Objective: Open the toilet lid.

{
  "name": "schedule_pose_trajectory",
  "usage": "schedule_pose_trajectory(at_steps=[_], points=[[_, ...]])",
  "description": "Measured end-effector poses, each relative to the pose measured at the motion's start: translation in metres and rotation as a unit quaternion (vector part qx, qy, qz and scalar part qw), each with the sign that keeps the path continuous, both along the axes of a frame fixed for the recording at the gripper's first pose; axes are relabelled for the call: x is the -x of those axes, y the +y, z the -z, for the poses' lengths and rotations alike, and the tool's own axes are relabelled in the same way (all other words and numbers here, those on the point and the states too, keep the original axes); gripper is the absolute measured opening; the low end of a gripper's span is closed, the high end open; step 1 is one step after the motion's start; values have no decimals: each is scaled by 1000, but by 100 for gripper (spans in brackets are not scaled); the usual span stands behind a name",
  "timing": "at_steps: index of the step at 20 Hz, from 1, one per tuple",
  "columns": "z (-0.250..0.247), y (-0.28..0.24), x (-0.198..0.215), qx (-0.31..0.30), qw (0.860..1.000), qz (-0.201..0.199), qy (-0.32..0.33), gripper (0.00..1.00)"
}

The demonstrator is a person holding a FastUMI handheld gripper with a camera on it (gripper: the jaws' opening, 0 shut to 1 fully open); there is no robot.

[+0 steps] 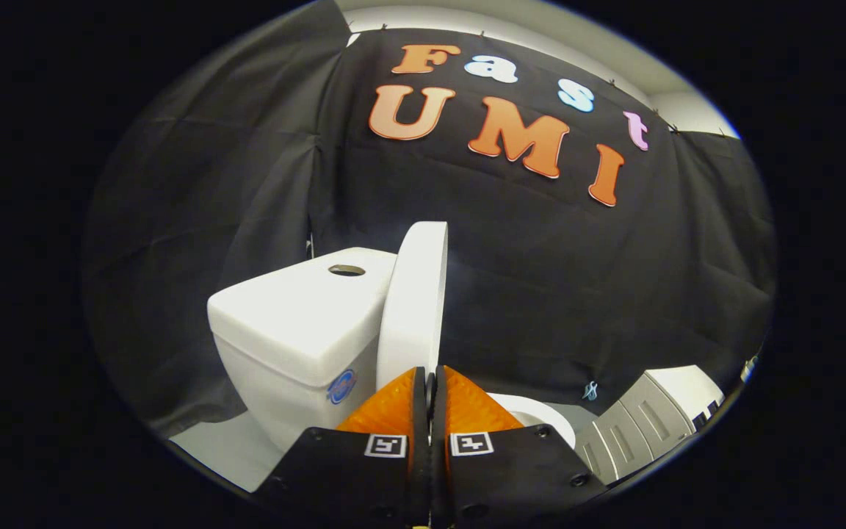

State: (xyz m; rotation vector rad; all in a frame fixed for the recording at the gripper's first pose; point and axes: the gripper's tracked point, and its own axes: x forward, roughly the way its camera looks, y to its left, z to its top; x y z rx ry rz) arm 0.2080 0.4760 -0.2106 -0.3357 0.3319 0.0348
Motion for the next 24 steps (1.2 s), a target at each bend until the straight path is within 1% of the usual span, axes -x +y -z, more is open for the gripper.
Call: schedule_pose_trajectory(at_steps=[2, 6, 7, 9, 11, 13, 15, 16, 17, 22, 24], points=[[3, 6, -1, 14, 1000, 3, 0, 8], [3, 5, 0, 17, 1000, 17, -1, 8], [6, 8, 0, 12, 1000, 13, 5, 11], [8, 11, -1, 10, 1000, 5, 9, 29], [13, 21, 3, -6, 1000, -18, 21, 47], [13, 22, 6, -17, 999, -26, 27, 65], [7, 26, 14, -46, 997, -41, 36, 83], [4, 26, 17, -64, 996, -48, 42, 88], [-2, 23, 20, -72, 995, -51, 41, 97], [-54, -11, 28, -116, 991, -61, 18, 97], [-78, -36, 29, -126, 990, -61, 6, 97]])
